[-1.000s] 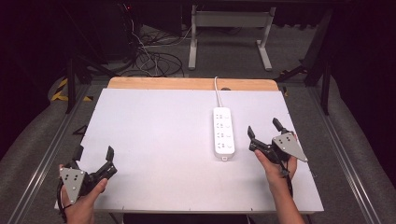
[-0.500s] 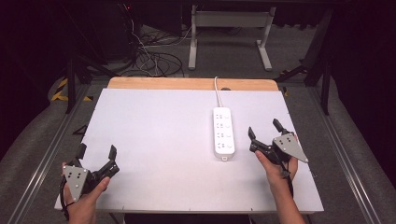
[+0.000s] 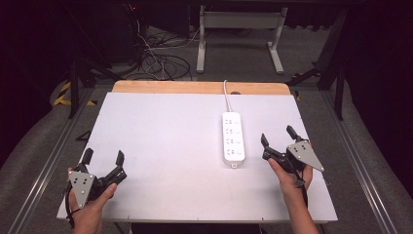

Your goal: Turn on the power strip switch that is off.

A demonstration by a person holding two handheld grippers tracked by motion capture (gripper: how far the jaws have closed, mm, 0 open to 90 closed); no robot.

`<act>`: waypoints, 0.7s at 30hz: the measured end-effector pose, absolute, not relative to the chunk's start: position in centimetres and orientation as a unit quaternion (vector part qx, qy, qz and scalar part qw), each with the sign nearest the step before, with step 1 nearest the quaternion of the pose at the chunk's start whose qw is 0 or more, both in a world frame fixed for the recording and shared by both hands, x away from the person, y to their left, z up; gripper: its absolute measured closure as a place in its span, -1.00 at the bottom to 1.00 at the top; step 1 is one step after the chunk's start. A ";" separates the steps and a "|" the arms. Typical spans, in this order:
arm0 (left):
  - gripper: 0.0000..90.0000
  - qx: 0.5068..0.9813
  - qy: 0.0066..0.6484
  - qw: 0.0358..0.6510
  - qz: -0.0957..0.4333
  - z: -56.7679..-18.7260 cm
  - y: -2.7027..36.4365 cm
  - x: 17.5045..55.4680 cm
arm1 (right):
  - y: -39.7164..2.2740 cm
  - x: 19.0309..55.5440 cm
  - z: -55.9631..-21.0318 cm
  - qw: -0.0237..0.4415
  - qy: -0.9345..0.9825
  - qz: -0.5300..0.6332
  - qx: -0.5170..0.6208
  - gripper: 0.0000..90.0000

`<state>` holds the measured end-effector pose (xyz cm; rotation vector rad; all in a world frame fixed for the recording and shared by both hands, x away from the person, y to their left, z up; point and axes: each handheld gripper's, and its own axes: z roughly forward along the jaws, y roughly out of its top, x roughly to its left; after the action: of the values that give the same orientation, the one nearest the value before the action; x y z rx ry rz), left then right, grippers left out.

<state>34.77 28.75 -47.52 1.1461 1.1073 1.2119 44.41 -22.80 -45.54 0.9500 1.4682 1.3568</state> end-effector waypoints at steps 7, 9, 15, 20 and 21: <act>-0.79 0.478 0.471 0.536 0.513 -47.5 29.1 34.5 | -22.2 44.7 -45.7 0.444 0.600 0.547 0.380 -0.74; -0.79 0.479 0.469 0.536 0.513 -47.5 29.0 34.5 | -22.1 44.7 -45.7 0.443 0.602 0.547 0.377 -0.73; -0.79 0.479 0.470 0.535 0.513 -47.5 29.1 34.3 | -22.3 44.9 -45.6 0.444 0.597 0.548 0.382 -0.72; -0.79 0.476 0.472 0.533 0.516 -47.5 29.4 33.9 | -22.1 45.0 -45.6 0.442 0.597 0.551 0.380 -0.72; -0.79 0.476 0.472 0.533 0.517 -47.5 29.4 33.9 | -22.0 45.1 -45.6 0.442 0.598 0.550 0.380 -0.72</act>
<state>33.92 29.37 -47.53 1.1347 1.1245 1.2326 45.06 -22.02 -45.61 0.9440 1.4826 1.3647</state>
